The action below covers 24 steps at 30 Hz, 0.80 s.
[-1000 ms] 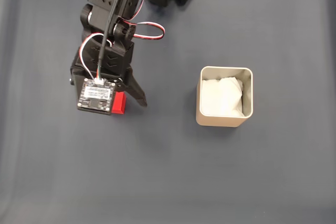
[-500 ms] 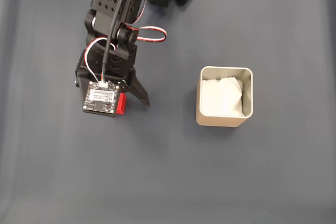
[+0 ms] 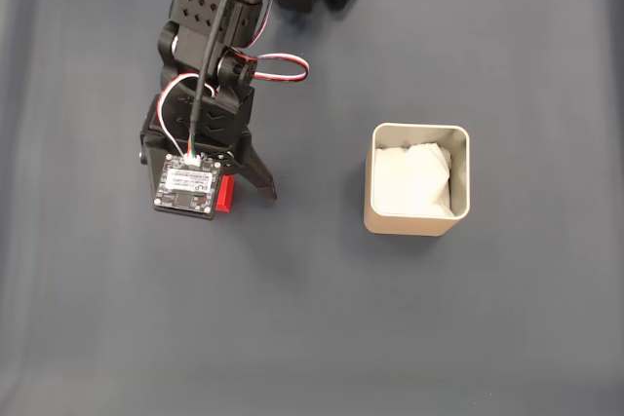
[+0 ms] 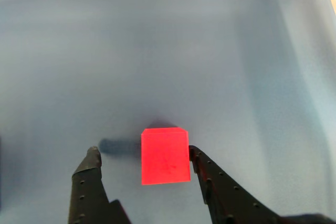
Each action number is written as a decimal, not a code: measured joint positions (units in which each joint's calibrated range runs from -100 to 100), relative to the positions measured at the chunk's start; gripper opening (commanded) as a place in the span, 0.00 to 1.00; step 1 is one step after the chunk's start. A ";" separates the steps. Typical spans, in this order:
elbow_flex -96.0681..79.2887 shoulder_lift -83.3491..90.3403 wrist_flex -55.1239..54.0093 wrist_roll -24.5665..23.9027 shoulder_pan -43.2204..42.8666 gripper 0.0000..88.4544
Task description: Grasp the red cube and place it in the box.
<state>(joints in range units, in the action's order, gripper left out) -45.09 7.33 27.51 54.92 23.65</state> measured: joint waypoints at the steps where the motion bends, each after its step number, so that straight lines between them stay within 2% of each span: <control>1: 0.00 0.00 -0.24 0.00 0.00 0.44; 4: 0.00 -0.35 -0.48 -0.20 0.00 0.39; 8: 0.00 -0.35 -0.48 -0.20 0.00 0.20; 12: 0.00 -0.35 -0.48 -0.29 -0.07 0.05; 15: 0.00 -0.35 -0.48 -0.20 -0.22 0.01; 24: -0.64 1.65 1.28 0.24 -1.34 0.00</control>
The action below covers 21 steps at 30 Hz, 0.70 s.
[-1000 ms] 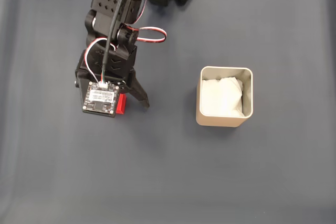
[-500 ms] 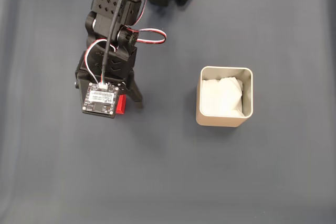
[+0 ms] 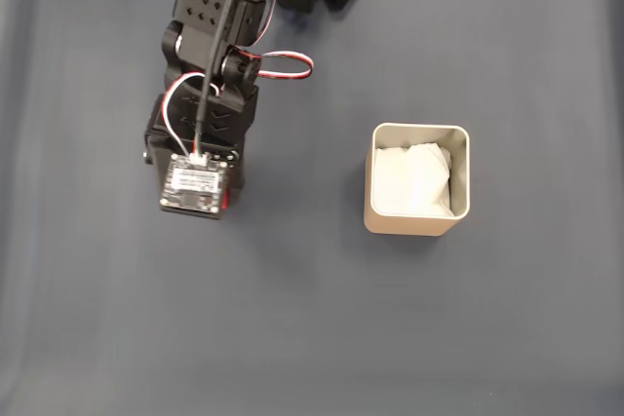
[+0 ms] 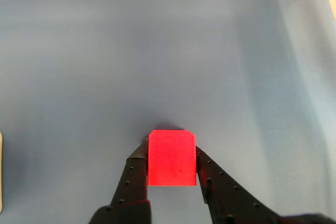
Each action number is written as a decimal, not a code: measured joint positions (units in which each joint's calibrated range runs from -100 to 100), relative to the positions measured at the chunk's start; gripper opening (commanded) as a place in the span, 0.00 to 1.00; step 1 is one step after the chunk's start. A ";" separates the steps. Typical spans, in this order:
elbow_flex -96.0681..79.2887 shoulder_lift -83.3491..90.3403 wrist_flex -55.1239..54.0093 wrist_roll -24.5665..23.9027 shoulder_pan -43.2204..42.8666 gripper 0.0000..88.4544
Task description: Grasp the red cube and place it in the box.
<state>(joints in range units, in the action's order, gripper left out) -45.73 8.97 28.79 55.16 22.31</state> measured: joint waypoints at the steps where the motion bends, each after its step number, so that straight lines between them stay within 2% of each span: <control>1: 0.00 0.69 0.48 -0.05 -0.30 0.00; 11: 0.00 14.22 14.35 -0.44 -3.80 0.00; 21: 7.36 21.76 33.68 -0.98 -9.16 0.00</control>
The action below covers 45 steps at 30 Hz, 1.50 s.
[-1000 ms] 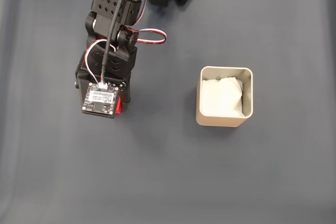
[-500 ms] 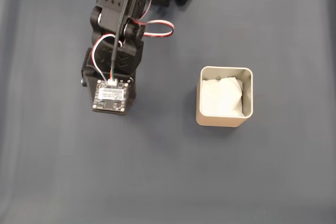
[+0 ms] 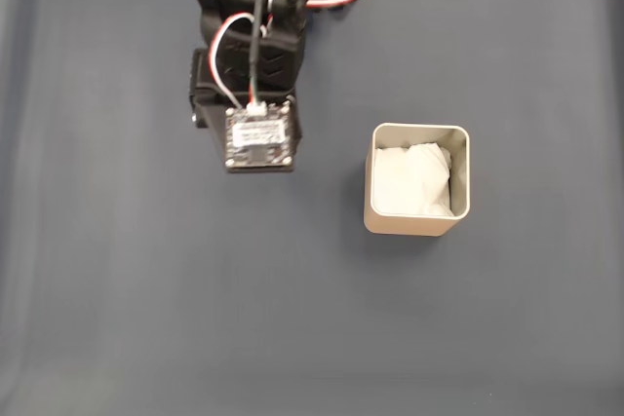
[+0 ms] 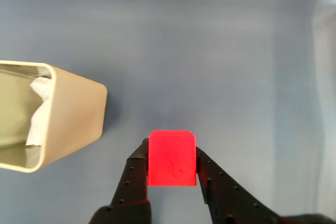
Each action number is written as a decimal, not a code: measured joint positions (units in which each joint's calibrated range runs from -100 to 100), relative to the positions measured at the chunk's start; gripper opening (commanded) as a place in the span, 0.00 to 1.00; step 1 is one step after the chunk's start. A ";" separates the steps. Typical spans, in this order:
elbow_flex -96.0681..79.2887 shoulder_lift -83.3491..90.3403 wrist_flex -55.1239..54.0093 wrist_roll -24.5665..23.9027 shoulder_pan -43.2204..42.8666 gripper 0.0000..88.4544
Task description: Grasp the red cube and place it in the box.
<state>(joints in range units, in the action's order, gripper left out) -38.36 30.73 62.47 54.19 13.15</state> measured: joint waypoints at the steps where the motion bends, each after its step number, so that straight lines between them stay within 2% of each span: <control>1: 0.82 0.43 1.28 0.00 -0.45 0.00; 10: 8.64 2.69 9.22 -0.05 -4.10 0.00; 21: 13.09 5.72 12.99 0.44 -9.76 0.00; 45: 16.45 2.34 9.86 1.81 -20.48 0.00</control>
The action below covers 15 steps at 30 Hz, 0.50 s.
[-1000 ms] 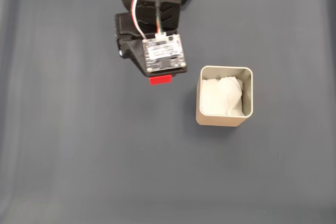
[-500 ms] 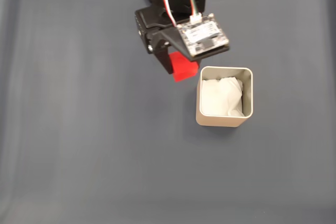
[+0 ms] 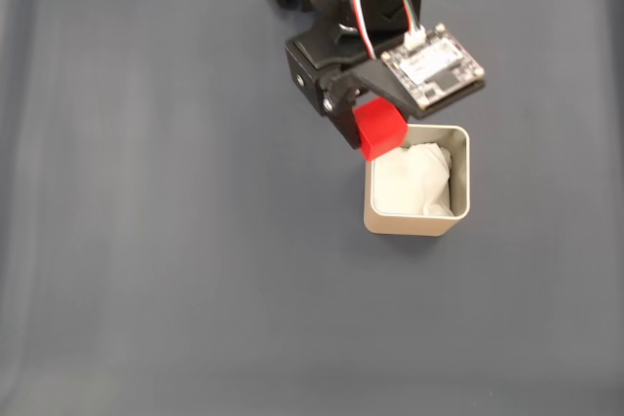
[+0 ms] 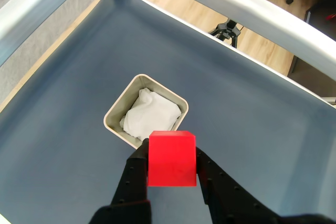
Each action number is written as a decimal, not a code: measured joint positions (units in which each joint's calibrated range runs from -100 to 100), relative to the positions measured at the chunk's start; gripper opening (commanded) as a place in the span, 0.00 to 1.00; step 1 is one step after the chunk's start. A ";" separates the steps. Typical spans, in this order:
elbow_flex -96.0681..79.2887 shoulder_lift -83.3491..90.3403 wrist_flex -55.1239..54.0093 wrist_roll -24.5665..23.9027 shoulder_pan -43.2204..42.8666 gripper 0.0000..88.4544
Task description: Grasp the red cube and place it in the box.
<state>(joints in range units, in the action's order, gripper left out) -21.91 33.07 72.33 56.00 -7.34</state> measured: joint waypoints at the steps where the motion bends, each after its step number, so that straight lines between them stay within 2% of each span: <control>1: 0.00 -0.35 -0.32 0.00 -0.15 0.00; 15: 0.00 -5.72 -6.26 0.10 -1.86 0.00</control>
<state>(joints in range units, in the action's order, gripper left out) -21.91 27.35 66.08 56.09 -9.20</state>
